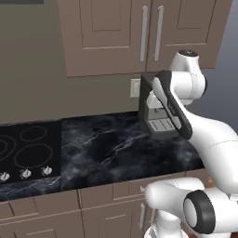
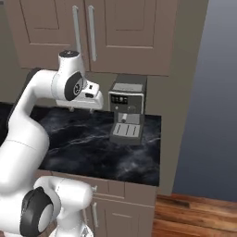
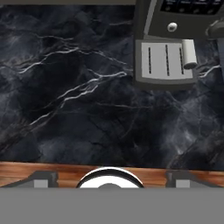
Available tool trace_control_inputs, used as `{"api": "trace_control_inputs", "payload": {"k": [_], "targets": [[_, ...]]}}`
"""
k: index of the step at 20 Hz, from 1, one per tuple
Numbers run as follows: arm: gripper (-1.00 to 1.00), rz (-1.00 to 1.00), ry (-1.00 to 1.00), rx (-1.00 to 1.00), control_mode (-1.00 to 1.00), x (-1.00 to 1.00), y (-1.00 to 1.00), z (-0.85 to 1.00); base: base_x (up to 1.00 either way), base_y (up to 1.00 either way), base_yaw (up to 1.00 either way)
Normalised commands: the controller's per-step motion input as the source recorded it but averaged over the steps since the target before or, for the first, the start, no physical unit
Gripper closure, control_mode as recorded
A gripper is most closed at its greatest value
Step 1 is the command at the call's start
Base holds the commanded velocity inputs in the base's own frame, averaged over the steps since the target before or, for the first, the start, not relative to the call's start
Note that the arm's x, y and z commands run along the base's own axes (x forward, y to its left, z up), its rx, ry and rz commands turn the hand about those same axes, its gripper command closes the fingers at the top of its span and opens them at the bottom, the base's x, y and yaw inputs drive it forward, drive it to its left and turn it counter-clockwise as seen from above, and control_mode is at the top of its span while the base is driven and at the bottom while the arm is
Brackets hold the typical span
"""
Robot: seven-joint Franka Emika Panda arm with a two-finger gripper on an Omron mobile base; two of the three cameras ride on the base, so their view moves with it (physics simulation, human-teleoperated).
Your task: Navigate to the microwave.
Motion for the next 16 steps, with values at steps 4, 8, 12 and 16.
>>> {"api": "trace_control_inputs", "payload": {"k": [4, 8, 12, 16], "targets": [[-1.0, 0.0, 0.0, 0.0, 1.0, 0.0, 0.0, 0.0, -0.14, -0.26, -0.51], [-1.0, 0.0, 0.0, 0.0, 1.0, 0.0, 0.0, 0.0, -0.05, -0.4, -0.64], [-1.0, 0.0, 0.0, 0.0, 1.0, 0.0, 0.0, 0.0, 0.04, -0.42, -0.76], [-1.0, 0.0, 0.0, 0.0, 1.0, 0.0, 0.0, 0.0, 0.21, -0.53, -0.83]]}}
